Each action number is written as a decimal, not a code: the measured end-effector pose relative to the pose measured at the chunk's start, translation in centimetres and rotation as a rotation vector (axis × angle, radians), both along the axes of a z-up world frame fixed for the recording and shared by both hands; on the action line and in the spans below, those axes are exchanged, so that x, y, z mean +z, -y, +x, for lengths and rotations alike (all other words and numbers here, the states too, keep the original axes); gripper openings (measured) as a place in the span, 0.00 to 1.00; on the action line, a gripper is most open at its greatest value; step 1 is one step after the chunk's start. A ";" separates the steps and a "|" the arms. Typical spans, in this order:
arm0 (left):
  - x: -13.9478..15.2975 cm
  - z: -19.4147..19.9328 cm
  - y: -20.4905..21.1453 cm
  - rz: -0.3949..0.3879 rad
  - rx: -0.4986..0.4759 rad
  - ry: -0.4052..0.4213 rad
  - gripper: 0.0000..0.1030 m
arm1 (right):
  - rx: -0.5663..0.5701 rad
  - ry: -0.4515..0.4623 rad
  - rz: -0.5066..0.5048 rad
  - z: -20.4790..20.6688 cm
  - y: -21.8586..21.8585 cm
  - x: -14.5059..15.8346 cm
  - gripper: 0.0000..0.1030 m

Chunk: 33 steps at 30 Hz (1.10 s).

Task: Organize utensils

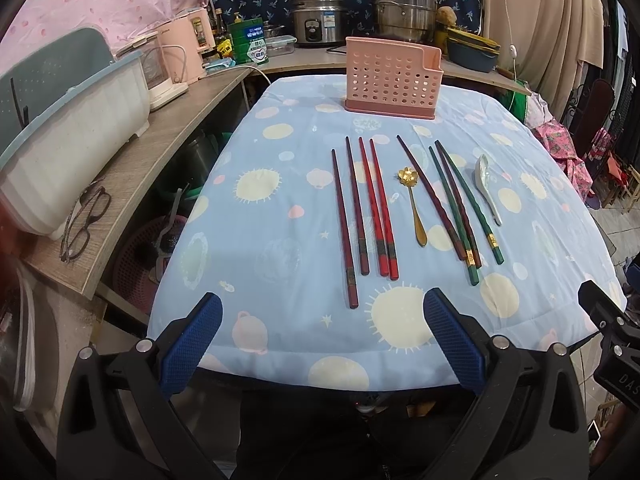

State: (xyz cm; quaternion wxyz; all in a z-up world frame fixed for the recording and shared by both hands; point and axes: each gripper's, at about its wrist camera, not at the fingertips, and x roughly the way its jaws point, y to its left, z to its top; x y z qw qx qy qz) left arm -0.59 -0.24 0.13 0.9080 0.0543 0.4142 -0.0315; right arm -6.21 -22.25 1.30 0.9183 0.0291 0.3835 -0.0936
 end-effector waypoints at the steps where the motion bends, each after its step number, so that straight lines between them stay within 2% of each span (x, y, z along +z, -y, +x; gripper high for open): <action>1: -0.1 -0.1 0.0 -0.001 0.001 -0.001 0.93 | 0.001 0.000 0.000 0.1 0.0 -0.1 0.93; 33: 0.1 -0.2 -1.1 -0.020 0.015 -0.003 0.93 | 0.017 -0.003 -0.007 0.5 -0.7 0.1 0.93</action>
